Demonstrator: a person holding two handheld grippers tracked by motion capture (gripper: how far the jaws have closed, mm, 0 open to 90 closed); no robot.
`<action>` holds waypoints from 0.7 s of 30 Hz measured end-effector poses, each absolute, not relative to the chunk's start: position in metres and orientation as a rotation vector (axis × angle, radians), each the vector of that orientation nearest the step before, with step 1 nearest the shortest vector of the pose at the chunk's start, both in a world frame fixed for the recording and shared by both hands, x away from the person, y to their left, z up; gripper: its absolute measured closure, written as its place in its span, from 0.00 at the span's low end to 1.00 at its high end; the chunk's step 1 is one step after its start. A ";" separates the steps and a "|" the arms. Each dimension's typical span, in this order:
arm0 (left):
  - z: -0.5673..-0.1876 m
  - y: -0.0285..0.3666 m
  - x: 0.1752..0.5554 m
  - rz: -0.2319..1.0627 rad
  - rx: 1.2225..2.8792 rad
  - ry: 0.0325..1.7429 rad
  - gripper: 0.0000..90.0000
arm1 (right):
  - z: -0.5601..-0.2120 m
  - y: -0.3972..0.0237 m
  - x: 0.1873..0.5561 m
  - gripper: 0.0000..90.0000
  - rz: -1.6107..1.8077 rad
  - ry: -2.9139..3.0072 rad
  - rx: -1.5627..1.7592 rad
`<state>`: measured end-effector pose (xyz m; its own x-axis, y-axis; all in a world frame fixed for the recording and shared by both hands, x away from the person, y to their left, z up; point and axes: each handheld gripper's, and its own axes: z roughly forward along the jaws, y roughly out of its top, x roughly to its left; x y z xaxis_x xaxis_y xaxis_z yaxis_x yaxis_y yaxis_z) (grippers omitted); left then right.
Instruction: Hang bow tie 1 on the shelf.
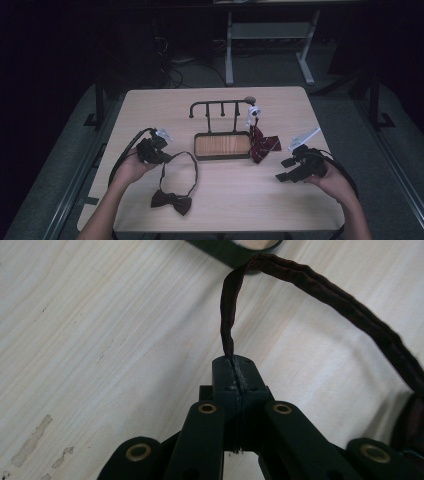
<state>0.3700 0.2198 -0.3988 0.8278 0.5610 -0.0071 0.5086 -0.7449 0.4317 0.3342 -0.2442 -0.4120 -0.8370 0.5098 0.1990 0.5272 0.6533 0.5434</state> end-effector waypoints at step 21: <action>-0.364 0.211 0.361 0.172 2.595 0.697 1.00 | -0.411 -0.246 0.335 0.39 -0.949 -2.818 -0.896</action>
